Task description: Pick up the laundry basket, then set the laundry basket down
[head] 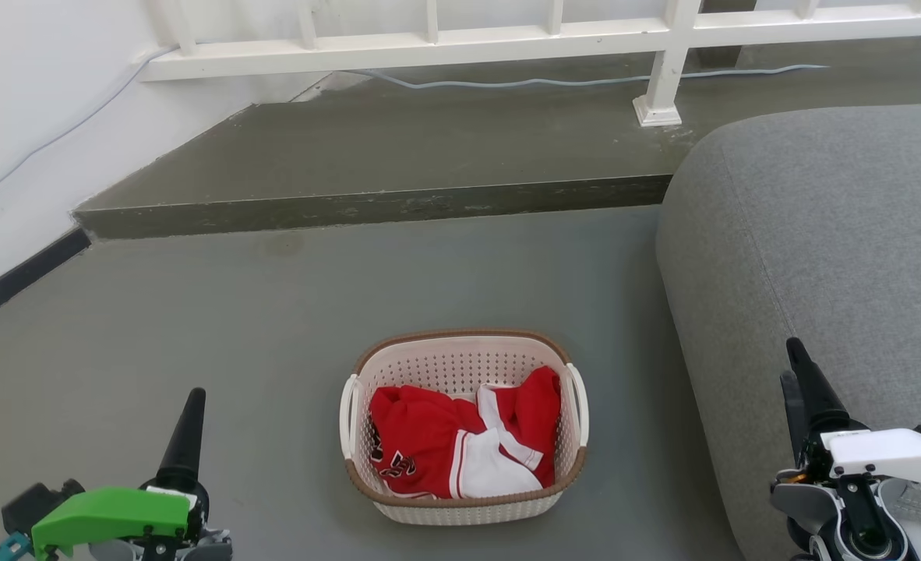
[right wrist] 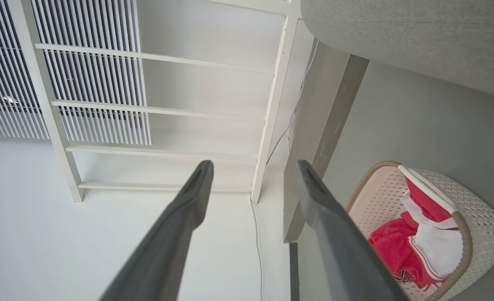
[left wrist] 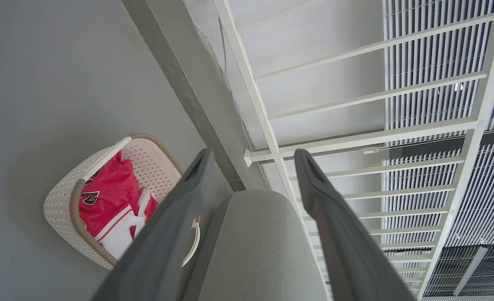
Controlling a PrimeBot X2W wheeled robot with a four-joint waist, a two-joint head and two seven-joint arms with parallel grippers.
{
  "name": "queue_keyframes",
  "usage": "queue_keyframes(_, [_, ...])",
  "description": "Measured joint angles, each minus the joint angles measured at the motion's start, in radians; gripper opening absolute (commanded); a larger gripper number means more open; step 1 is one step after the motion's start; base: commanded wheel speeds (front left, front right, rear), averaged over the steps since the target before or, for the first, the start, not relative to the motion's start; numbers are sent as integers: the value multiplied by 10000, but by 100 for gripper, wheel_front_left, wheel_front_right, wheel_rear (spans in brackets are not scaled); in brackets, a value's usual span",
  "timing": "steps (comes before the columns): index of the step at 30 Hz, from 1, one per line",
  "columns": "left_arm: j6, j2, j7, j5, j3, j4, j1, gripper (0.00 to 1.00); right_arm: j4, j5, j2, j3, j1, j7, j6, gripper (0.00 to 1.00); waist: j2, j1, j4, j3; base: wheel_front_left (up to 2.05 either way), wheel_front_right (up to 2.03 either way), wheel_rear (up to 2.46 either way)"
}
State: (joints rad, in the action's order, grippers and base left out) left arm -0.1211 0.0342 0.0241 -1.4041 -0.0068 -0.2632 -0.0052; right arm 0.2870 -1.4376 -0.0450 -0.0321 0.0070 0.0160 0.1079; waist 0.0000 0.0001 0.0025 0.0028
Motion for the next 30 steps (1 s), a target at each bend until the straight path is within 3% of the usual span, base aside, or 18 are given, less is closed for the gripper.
queue_keyframes(30, [867,213,-888,5149,-1210,1001,41,100,-782,4738,-63,1254,24,-884,-585,100,0,0,51,-55,0,0,0])
